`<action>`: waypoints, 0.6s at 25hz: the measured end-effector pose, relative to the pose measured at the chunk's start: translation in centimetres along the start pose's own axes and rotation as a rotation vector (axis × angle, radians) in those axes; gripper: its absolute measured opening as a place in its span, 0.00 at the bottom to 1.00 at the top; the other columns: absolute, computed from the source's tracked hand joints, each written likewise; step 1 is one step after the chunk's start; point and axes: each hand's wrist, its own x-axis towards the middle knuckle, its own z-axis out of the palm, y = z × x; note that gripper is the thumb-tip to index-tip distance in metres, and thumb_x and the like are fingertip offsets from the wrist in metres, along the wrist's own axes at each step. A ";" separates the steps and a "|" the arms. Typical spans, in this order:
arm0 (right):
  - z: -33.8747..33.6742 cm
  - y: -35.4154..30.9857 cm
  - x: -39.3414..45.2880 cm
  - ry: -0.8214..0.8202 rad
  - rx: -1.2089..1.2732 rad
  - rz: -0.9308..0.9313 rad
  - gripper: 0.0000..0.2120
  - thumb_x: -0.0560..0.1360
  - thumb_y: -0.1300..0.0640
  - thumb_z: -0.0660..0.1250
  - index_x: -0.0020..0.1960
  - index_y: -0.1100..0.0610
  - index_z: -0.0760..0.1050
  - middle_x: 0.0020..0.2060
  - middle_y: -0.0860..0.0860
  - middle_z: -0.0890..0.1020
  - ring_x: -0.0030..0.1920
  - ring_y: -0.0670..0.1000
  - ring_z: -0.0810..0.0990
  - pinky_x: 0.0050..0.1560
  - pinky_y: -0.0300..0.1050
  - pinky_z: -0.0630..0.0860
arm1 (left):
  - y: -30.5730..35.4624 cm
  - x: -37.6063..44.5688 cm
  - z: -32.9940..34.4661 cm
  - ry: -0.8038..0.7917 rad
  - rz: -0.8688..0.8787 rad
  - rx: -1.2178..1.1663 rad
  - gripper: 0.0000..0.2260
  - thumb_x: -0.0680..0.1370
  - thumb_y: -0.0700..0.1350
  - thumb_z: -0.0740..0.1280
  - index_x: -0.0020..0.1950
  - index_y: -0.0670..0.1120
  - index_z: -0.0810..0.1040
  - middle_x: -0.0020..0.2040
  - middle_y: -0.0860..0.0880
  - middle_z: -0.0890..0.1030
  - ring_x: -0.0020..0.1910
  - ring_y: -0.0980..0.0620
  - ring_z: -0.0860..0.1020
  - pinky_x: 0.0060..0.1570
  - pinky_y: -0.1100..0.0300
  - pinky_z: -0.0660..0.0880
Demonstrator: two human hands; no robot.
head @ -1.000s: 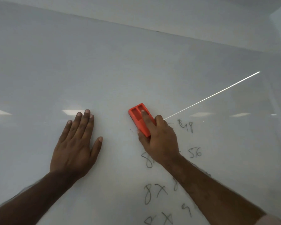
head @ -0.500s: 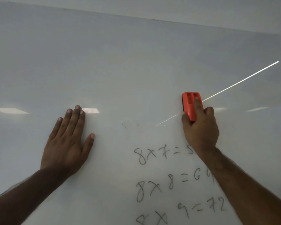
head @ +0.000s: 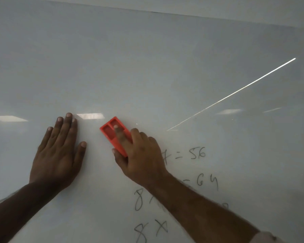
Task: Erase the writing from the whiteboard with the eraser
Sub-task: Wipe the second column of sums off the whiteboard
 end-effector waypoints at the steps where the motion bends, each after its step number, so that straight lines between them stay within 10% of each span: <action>1: -0.4 1.0 -0.4 -0.007 -0.010 -0.053 0.28 0.78 0.44 0.62 0.75 0.54 0.66 0.47 0.55 0.74 0.41 0.55 0.73 0.37 0.48 0.69 | -0.1 0.0 0.0 0.005 0.004 0.004 0.31 0.84 0.57 0.47 0.84 0.43 0.50 0.84 0.47 0.50 0.84 0.50 0.47 0.81 0.59 0.40; 15: -3.4 11.3 -1.6 0.201 -0.134 0.756 0.29 0.77 0.47 0.65 0.75 0.56 0.66 0.48 0.61 0.74 0.41 0.62 0.76 0.40 0.53 0.75 | 0.5 -0.4 0.1 0.058 0.019 0.012 0.31 0.83 0.55 0.48 0.83 0.39 0.54 0.84 0.45 0.53 0.83 0.47 0.52 0.82 0.55 0.44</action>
